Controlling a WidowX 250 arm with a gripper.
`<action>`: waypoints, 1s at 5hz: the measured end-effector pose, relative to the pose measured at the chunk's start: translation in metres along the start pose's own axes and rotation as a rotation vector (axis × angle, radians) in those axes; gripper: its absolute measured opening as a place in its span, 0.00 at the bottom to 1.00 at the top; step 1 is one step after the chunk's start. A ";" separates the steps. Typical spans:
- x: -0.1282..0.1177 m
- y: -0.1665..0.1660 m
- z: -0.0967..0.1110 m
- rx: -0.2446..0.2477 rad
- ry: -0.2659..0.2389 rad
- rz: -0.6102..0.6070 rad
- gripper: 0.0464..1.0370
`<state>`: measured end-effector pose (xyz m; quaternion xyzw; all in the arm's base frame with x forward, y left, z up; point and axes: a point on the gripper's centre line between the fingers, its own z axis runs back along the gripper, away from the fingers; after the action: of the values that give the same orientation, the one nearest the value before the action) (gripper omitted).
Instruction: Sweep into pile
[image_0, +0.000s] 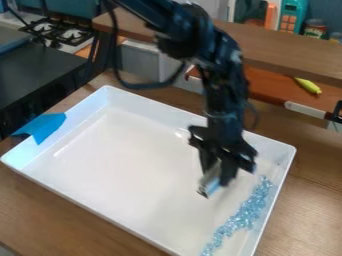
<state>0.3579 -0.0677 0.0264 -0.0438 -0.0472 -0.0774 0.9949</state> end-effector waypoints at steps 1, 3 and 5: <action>0.002 0.041 0.009 0.017 0.000 0.030 0.34; 0.000 0.071 -0.016 0.091 0.044 0.061 0.34; 0.003 0.061 -0.039 0.127 0.075 0.054 0.34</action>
<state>0.3744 -0.0117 -0.0171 0.0212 -0.0134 -0.0489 0.9985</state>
